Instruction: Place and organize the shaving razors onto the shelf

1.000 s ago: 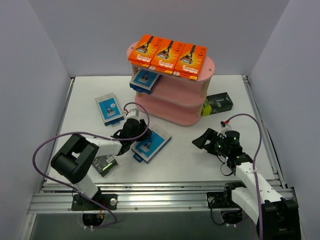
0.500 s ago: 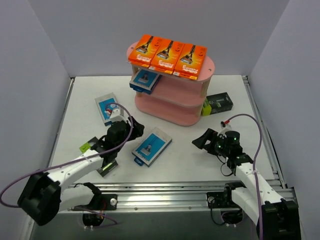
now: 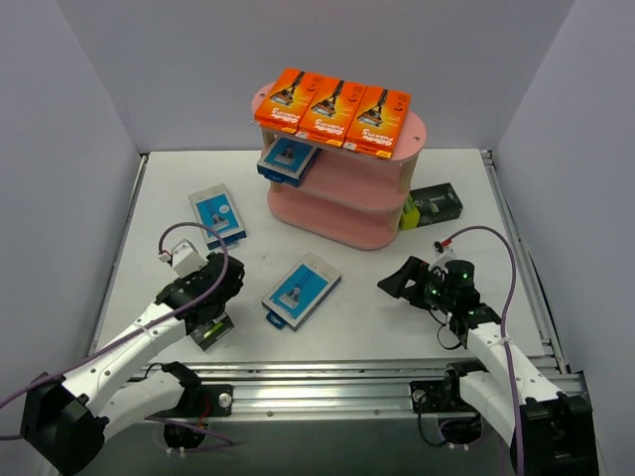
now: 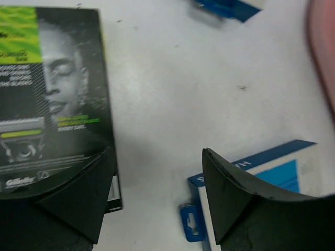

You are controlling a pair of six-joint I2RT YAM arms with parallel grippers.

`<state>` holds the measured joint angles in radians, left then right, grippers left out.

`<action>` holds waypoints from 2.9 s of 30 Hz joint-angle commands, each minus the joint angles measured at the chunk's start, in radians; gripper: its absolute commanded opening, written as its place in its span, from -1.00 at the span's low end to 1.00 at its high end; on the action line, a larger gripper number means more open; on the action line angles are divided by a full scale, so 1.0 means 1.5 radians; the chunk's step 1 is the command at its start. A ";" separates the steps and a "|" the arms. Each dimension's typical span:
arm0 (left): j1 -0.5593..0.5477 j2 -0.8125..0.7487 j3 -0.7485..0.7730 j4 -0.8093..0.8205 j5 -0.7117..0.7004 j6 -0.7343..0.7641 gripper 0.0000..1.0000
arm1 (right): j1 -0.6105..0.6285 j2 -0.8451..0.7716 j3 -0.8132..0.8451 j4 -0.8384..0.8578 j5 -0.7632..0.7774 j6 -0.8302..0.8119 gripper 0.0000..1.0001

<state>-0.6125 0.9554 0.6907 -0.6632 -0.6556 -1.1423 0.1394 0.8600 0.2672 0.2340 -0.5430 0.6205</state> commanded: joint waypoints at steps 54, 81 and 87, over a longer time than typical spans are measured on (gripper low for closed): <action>0.190 0.302 0.043 0.377 0.213 0.101 0.52 | 0.021 0.034 0.005 0.024 0.014 -0.014 0.53; -0.020 -0.062 -0.336 0.568 0.298 0.002 0.45 | 0.030 -0.003 0.002 0.010 0.046 -0.011 0.52; -0.050 -0.098 -0.414 0.615 0.283 -0.060 0.39 | 0.032 -0.010 0.003 0.006 0.057 -0.011 0.52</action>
<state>-0.6693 0.8364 0.1040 0.1619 -0.1986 -1.1698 0.1787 0.8577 0.2611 0.2489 -0.4793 0.6201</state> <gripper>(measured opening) 0.704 0.763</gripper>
